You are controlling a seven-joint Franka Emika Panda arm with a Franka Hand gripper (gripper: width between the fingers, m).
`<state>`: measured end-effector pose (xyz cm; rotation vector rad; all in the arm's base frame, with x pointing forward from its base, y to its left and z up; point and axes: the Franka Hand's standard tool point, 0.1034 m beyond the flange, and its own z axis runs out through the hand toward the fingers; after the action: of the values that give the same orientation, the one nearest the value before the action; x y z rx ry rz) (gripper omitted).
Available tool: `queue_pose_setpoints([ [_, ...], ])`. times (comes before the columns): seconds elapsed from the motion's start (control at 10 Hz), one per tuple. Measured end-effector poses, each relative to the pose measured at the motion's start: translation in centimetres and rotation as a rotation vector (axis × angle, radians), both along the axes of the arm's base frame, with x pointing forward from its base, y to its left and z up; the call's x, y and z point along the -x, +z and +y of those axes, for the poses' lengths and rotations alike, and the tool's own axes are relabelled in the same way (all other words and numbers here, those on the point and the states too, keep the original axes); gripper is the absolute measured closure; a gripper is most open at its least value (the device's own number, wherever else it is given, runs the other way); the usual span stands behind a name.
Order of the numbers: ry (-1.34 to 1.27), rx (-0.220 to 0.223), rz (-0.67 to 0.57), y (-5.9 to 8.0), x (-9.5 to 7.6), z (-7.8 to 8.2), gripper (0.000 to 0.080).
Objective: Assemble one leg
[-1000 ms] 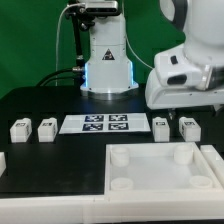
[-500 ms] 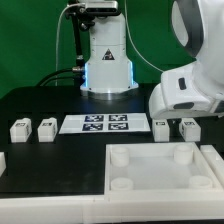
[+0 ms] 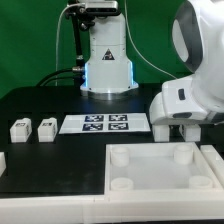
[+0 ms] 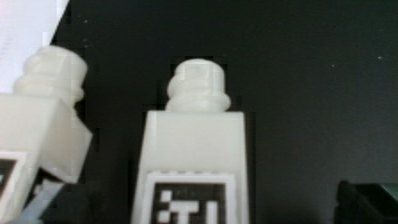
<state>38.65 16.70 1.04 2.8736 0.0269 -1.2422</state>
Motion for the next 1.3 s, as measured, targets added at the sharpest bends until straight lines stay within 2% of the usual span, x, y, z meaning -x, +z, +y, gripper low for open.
queue_pose_setpoints([
  [0.3, -0.003, 0.004, 0.006, -0.26, 0.18, -0.03, 0.0151],
  [0.5, -0.003, 0.004, 0.006, -0.27, 0.19, -0.03, 0.0414],
  [0.6, -0.003, 0.004, 0.006, -0.28, 0.19, -0.03, 0.0414],
  [0.7, -0.003, 0.004, 0.006, -0.28, 0.19, -0.03, 0.0514],
  [1.3, 0.012, -0.006, 0.008, -0.04, -0.06, -0.32, 0.0514],
])
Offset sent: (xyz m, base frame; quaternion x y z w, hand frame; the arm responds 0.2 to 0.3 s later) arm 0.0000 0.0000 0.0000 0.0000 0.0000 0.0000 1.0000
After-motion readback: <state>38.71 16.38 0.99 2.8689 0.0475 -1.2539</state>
